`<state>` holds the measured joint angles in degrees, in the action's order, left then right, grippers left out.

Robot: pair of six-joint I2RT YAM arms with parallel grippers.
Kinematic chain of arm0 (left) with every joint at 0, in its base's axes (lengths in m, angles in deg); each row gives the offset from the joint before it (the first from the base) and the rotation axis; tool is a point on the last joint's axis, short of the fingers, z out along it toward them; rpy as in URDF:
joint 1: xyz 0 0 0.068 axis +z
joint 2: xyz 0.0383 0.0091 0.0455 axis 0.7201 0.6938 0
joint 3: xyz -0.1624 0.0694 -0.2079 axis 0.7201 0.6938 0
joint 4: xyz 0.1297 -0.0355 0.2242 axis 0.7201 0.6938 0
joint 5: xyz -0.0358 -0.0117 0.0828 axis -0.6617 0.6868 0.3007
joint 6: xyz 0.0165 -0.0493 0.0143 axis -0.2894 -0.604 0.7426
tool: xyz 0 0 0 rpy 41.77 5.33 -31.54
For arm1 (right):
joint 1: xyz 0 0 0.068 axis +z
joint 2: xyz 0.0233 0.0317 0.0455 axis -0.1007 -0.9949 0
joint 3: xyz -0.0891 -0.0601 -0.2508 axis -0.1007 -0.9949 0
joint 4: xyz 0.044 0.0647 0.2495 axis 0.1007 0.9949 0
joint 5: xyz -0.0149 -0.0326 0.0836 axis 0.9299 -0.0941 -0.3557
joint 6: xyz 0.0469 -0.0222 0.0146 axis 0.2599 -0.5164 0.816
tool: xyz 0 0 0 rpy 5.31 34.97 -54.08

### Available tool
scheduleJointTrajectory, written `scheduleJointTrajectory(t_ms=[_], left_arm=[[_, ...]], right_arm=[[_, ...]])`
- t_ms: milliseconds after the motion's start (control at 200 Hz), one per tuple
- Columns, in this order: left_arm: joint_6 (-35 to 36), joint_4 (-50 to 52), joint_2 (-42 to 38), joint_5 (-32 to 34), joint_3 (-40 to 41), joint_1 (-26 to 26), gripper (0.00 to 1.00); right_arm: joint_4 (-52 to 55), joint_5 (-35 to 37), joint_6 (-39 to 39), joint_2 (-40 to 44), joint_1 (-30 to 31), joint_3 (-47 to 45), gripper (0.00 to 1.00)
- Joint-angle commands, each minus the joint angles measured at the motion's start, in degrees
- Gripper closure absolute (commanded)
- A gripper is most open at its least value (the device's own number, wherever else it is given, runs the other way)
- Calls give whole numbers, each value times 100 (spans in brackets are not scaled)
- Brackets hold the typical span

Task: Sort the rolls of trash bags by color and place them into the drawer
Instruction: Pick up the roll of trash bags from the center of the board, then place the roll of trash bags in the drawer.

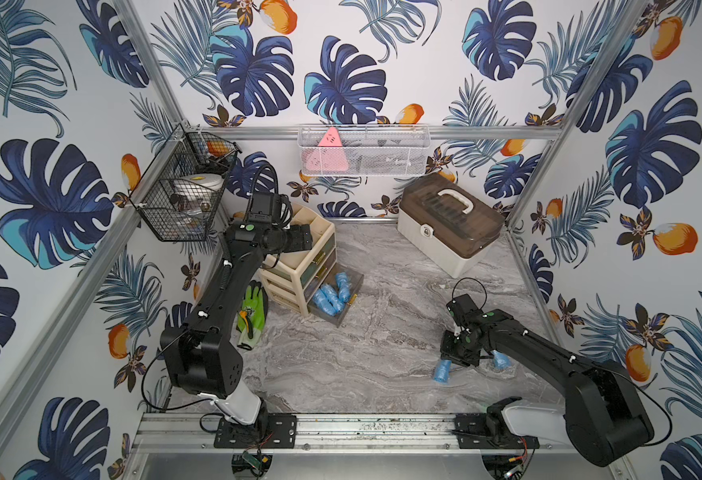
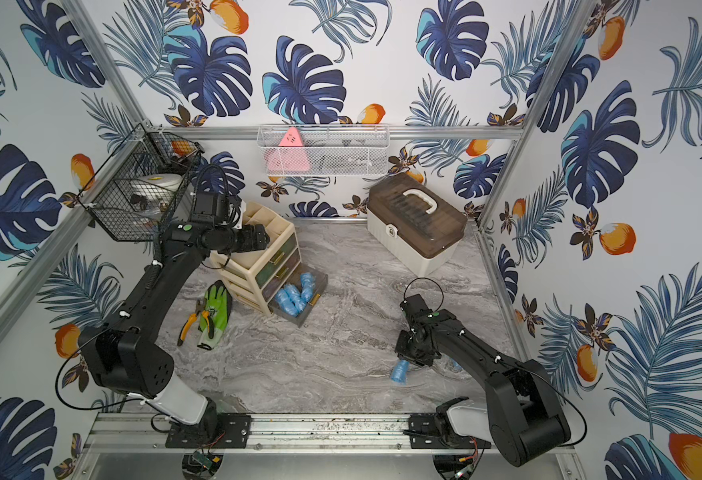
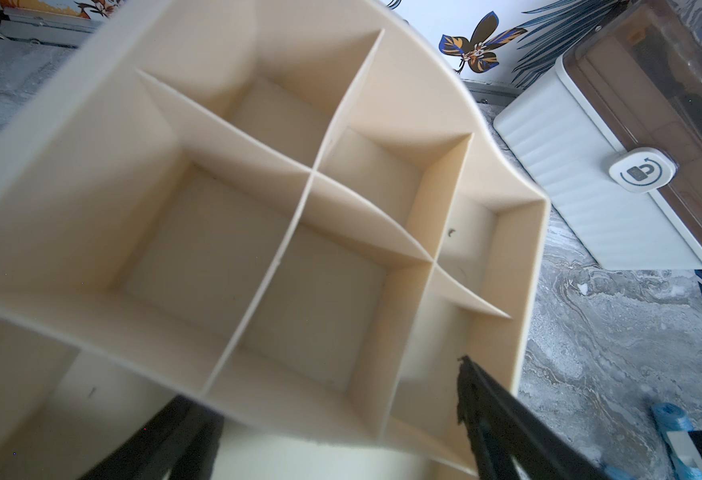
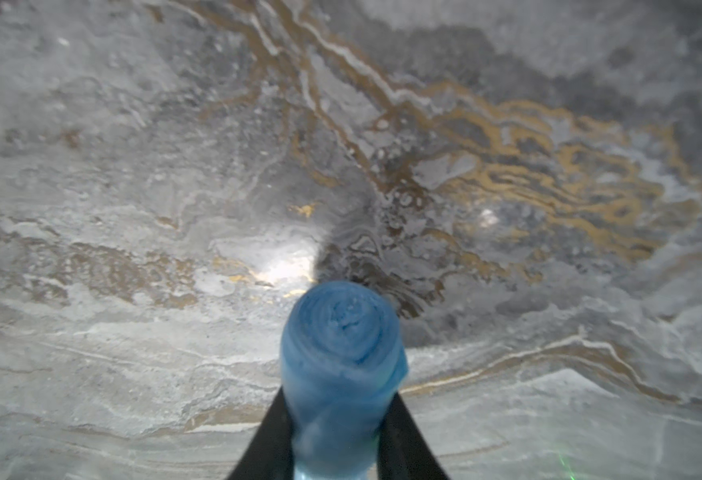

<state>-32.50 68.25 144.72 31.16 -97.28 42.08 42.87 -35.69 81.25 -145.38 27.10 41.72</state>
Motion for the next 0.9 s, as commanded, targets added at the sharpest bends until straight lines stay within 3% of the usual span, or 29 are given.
scheduleJointTrajectory(t_ms=[0, 125, 335, 600, 896], left_arm=[[-13, 112, 10, -34, -7, 21, 10], [-35, 122, 17, -60, -5, 21, 10], [-18, 149, 41, -49, 13, 21, 10], [1, 196, 16, 6, 19, 30, 10], [9, 246, 59, -23, -29, 31, 10]], right_arm=[[-405, -368, -72, -30, 5, 142, 82], [-778, -819, 15, -258, 26, 363, 91], [-1634, -1491, 372, -1094, 434, 1191, 93], [-1637, -1621, 189, -3007, 1420, 3911, 94], [-1623, -1898, 52, -5064, 1598, 6213, 95]])
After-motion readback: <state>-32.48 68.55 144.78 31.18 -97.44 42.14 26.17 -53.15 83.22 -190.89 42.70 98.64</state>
